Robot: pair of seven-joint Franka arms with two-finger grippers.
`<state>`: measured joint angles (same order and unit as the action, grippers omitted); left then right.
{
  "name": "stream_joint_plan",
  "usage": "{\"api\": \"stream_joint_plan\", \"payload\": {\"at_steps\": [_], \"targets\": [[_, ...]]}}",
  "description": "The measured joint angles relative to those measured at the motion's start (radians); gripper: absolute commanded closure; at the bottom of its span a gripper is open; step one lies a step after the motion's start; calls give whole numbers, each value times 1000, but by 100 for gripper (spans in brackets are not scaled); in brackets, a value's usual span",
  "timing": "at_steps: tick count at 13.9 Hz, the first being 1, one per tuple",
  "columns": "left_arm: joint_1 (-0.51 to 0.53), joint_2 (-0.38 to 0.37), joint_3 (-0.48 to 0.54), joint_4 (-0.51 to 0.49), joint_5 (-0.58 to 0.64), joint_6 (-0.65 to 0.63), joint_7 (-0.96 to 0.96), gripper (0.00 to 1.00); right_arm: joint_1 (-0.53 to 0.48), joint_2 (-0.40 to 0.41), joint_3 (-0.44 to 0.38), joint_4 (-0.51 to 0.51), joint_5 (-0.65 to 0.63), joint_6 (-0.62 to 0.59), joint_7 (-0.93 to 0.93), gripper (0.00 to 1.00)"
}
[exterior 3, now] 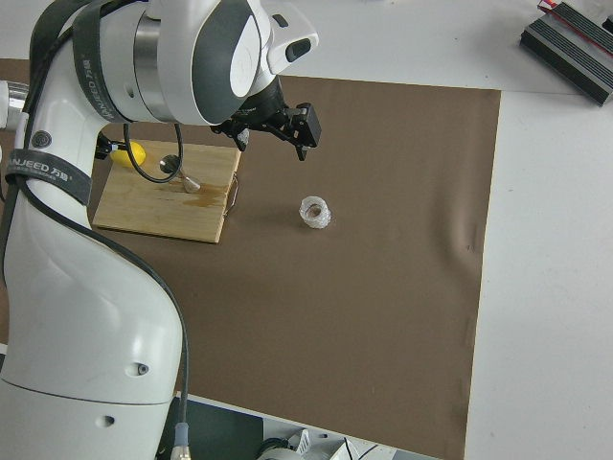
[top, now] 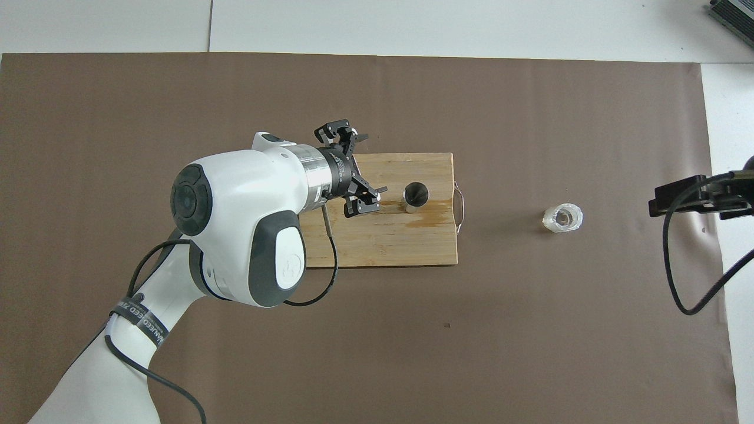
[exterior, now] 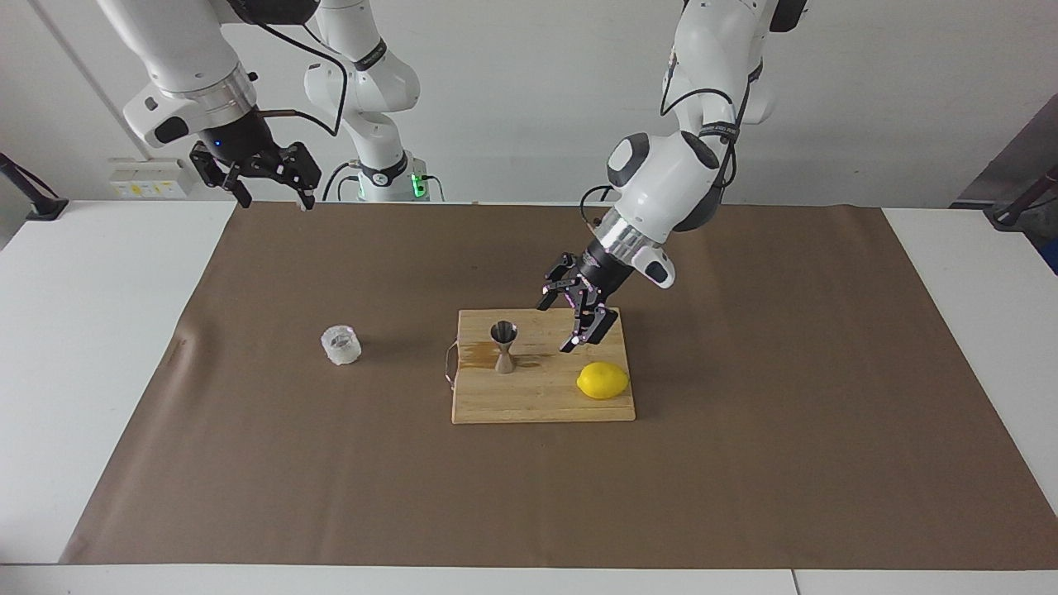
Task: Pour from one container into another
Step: 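Withdraw the left gripper while the right gripper moves toward the clear glass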
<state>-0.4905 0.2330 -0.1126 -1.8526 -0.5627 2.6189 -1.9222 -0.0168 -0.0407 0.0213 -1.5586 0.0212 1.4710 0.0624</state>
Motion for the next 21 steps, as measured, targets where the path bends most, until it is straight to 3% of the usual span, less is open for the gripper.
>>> {"api": "stream_joint_plan", "payload": {"at_steps": [4, 8, 16, 21], "targets": [[1, -22, -2, 3, 156, -97, 105, 0, 2, 0, 2, -1, 0, 10, 0, 0], [39, -67, 11, 4, 183, -221, 356, 0, 2, 0, 2, -2, 0, 16, 0, 0], [240, -197, 18, 6, 187, -546, 941, 0, 2, 0, 2, -10, 0, 33, -7, 0], [363, -247, 21, 6, 305, -702, 1310, 0, 0, -1, 1, -83, 0, 139, -217, 0]]}}
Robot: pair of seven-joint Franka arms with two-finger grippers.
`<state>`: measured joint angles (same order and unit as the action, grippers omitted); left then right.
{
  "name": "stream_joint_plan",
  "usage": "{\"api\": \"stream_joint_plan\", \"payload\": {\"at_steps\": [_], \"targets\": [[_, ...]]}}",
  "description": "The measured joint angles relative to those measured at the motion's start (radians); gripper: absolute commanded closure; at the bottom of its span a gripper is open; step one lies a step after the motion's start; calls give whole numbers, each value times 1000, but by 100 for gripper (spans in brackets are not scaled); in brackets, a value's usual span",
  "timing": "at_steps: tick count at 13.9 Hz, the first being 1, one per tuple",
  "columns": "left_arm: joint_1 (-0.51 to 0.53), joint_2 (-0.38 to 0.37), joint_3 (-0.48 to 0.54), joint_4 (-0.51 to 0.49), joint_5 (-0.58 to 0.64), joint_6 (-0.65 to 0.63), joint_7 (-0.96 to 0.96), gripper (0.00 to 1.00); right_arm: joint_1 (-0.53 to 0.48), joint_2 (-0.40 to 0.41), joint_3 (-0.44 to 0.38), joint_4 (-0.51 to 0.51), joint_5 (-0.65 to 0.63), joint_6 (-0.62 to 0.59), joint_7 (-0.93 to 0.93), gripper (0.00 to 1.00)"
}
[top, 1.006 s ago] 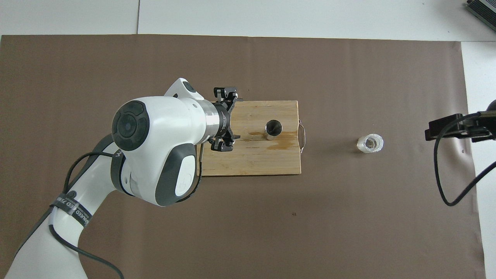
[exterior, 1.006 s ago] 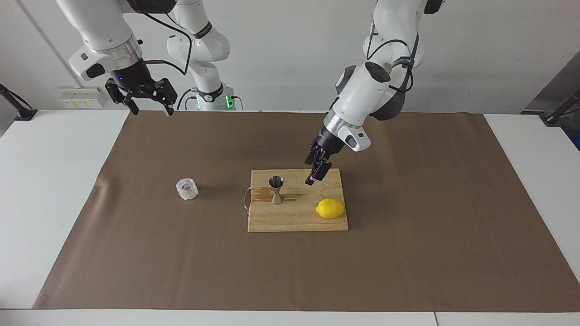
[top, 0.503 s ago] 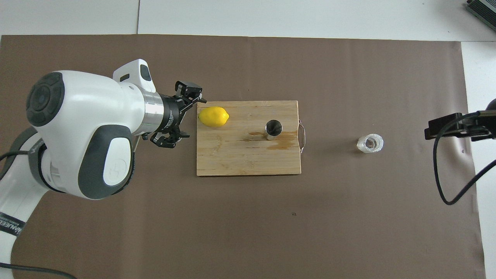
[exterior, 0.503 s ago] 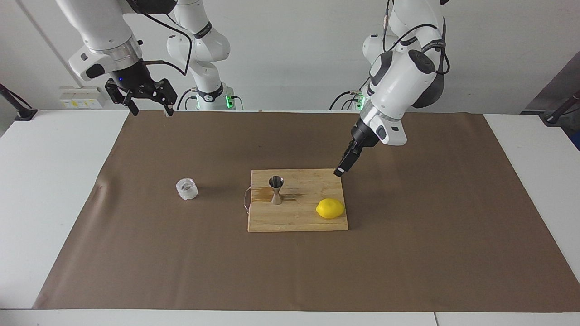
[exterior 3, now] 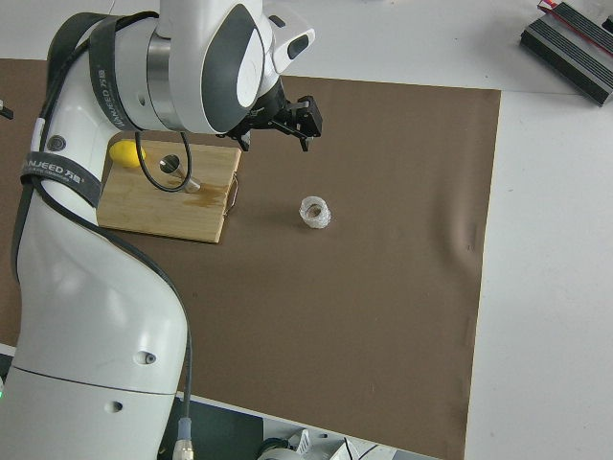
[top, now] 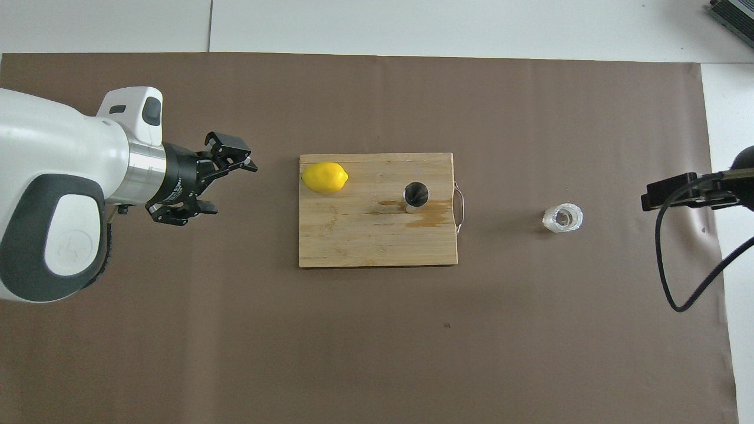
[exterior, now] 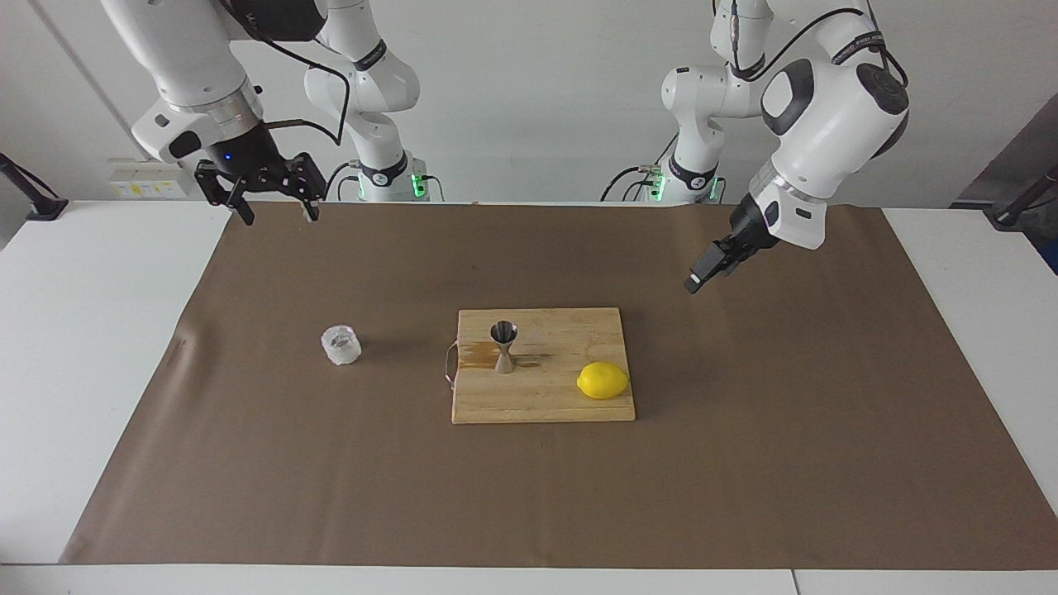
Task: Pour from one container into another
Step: 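Withdraw the left gripper while the right gripper moves toward the clear glass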
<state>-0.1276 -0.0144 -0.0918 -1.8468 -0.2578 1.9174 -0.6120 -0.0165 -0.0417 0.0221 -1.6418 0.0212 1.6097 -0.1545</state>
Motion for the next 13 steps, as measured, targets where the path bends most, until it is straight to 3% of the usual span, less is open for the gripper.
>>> {"api": "stream_joint_plan", "payload": {"at_steps": [4, 8, 13], "targets": [[3, -1, -5, 0, 171, -31, 194, 0, -5, -3, -6, -107, 0, 129, -337, 0], [37, -8, 4, 0, 219, -95, 498, 0, -32, 6, -7, -227, 0, 290, -696, 0], [68, -33, 6, 0, 265, -123, 661, 0, -55, 103, -7, -311, 66, 443, -1135, 0]]}}
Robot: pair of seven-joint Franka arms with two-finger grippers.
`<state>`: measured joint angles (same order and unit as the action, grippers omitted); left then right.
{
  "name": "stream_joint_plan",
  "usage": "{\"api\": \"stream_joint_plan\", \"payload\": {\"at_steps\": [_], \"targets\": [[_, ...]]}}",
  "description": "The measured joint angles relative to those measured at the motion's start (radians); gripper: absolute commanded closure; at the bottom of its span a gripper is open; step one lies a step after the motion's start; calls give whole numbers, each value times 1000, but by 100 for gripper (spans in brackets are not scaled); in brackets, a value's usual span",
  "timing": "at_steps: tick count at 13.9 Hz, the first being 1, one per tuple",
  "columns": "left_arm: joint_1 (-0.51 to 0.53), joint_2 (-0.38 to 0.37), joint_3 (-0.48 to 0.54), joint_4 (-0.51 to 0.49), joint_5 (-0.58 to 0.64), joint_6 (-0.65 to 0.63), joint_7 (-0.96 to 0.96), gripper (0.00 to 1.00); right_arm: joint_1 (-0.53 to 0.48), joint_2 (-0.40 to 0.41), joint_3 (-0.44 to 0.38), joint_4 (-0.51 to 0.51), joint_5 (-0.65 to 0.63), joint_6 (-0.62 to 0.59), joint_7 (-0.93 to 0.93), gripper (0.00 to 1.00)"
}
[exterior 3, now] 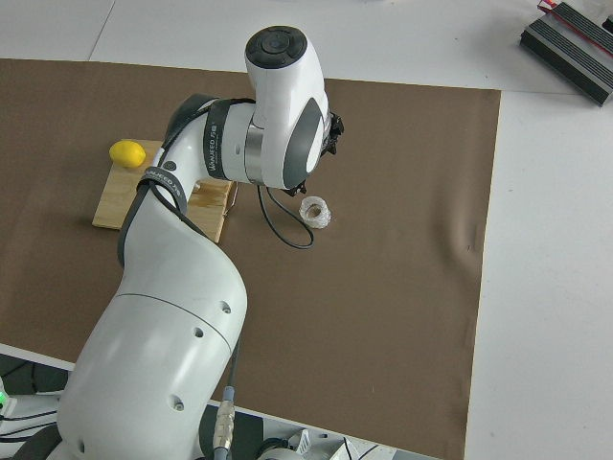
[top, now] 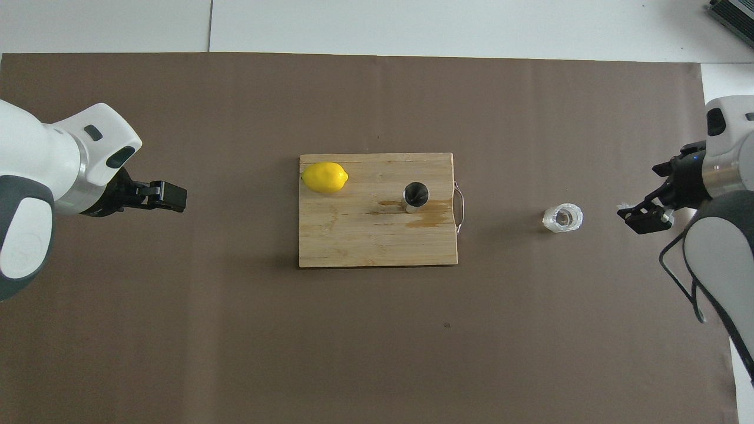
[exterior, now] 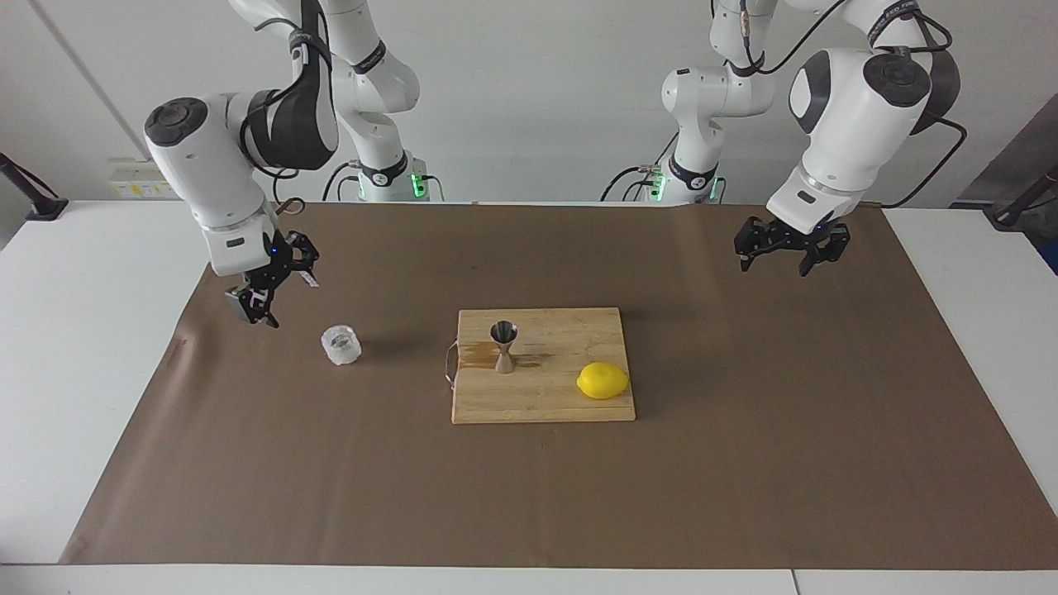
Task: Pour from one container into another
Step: 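Withdraw the left gripper while the right gripper moves toward the clear glass, then lower the open right gripper around the clear glass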
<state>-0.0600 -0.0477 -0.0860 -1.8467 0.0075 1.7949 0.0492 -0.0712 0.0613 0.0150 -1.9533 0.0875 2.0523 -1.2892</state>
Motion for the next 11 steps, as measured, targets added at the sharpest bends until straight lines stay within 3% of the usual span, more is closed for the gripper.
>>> {"api": "stream_joint_plan", "payload": {"at_steps": [4, 11], "targets": [[71, -16, 4, 28, 0, -26, 58, 0, -20, 44, -1, -111, 117, 93, -256, 0], [120, -12, 0, 197, -37, -176, 72, 0, -55, 55, -1, -207, 251, 200, -538, 0]]}}
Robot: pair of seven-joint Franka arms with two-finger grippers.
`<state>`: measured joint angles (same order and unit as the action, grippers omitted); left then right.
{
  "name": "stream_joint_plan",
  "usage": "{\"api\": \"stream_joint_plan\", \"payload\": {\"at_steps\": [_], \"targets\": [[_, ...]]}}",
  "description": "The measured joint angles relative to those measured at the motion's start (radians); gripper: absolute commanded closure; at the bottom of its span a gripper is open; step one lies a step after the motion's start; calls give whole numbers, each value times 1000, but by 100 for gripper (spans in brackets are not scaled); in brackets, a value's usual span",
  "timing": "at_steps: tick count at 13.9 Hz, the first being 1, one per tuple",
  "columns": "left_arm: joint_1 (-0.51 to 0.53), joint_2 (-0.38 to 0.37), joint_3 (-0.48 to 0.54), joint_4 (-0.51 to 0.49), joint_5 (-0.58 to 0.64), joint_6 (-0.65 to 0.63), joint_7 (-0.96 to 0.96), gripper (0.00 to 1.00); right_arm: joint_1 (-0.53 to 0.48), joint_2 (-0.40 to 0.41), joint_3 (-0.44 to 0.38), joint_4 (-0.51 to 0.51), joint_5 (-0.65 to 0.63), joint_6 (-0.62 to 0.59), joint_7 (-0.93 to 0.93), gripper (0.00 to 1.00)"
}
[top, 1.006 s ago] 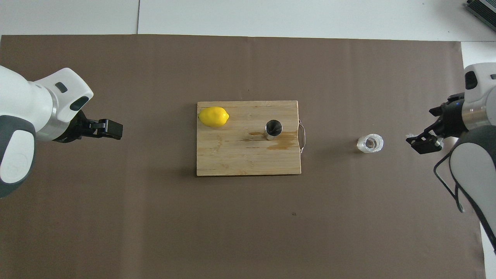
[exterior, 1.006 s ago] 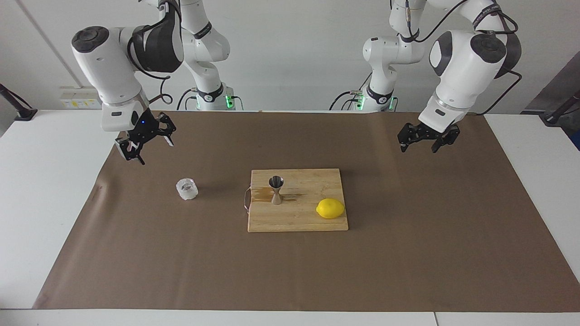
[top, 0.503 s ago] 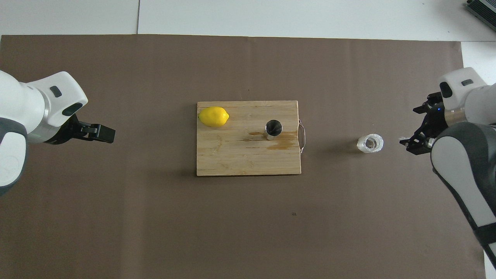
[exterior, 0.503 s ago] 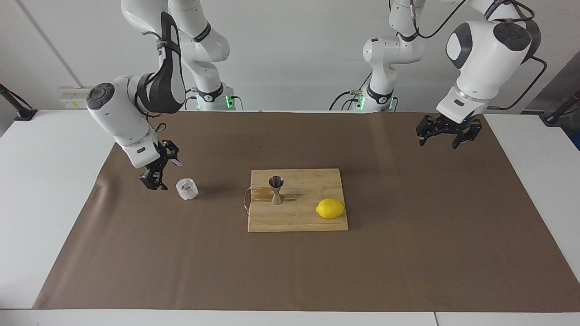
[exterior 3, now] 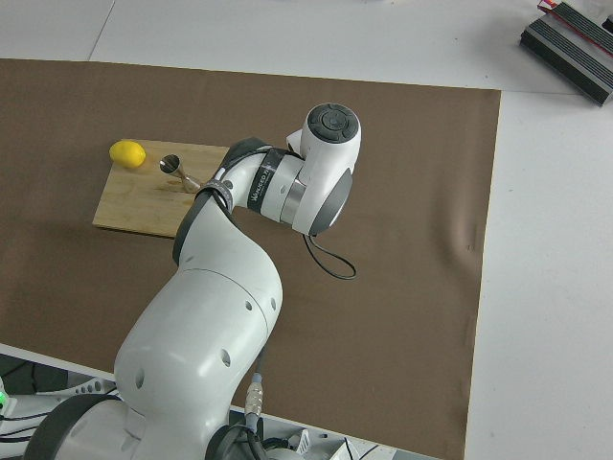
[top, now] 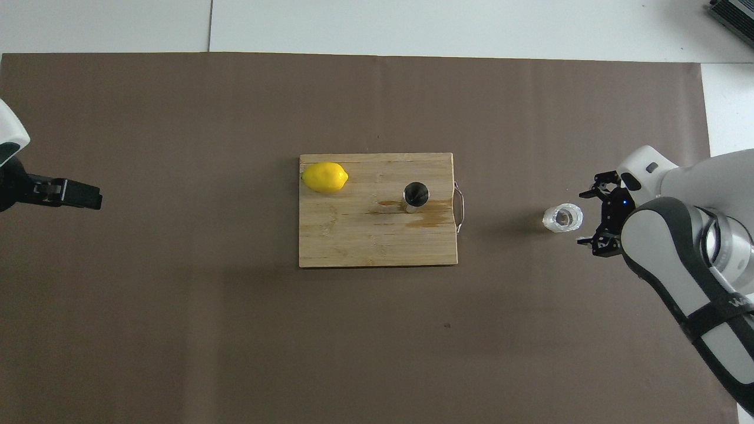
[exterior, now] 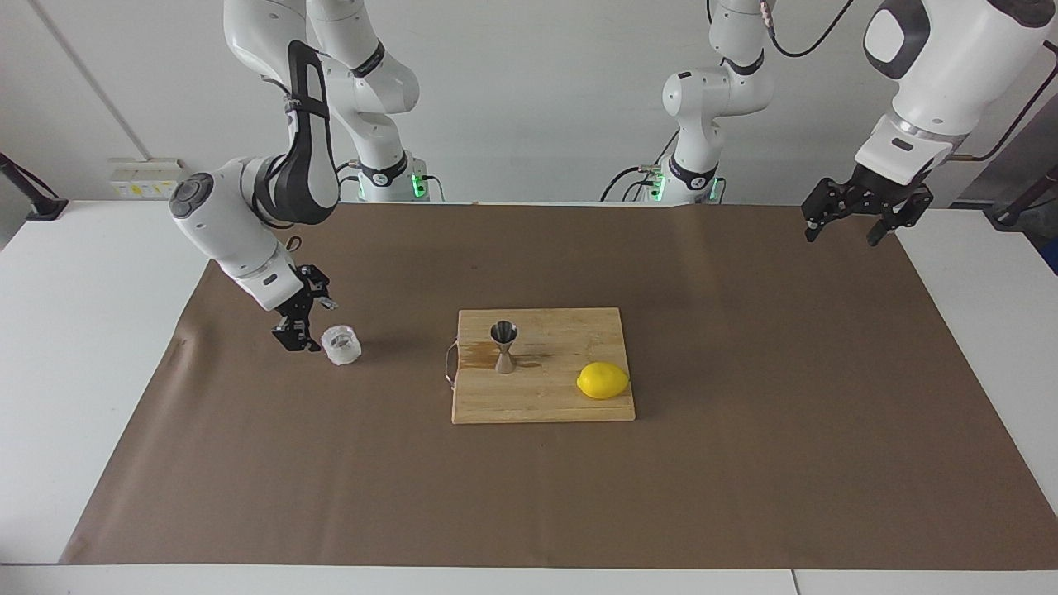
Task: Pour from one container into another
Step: 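Lower the open right gripper around the clear glass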
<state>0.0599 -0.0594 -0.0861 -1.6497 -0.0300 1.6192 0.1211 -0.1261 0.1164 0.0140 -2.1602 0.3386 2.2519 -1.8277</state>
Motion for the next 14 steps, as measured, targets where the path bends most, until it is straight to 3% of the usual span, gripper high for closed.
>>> {"api": "stream_joint_plan", "payload": {"at_steps": [4, 14], "targets": [[3, 26, -6, 55, -8, -40, -1, 0, -14, 44, 0, -8, 69, 42, -89, 0], [-97, 26, 50, 42, -8, -68, -12, 0, -14, 133, 1, -9, 241, 74, -244, 0]]}}
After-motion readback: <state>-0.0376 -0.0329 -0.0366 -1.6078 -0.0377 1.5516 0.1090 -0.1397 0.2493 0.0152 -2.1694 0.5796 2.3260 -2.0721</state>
